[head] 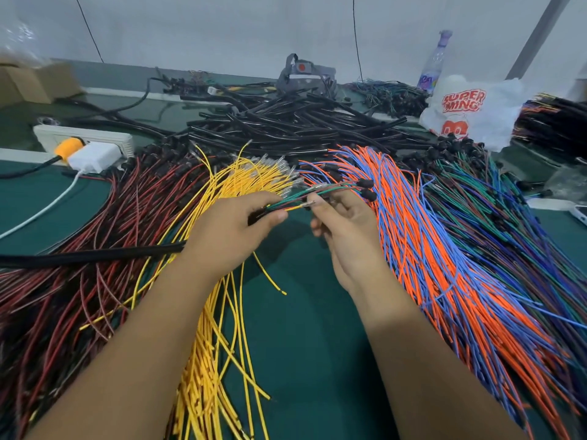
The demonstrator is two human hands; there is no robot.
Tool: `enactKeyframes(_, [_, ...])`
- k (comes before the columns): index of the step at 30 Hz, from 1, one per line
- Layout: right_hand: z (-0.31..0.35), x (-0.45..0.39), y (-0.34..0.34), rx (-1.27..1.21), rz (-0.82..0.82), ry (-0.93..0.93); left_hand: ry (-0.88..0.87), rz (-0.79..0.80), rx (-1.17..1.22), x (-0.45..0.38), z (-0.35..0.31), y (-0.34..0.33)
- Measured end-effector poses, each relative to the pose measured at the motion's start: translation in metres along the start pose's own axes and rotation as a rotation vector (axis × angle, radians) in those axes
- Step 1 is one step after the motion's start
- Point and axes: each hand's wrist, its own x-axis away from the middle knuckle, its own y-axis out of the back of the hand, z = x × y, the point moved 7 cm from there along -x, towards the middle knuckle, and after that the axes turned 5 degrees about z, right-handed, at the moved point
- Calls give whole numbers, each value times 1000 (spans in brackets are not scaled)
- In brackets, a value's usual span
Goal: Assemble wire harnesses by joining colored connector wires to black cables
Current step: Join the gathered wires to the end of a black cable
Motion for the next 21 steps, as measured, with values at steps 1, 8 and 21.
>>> enactKeyframes(1, [-1, -1, 2, -8, -28, 4, -12, -20, -154, 0, -1, 2])
enactKeyframes(8, [-2, -2, 13, 30, -152, 5, -75, 0, -295, 0, -3, 1])
enactKeyframes(21, [-1, -3, 3, -258, -78, -88, -153, 91, -277, 2, -15, -9])
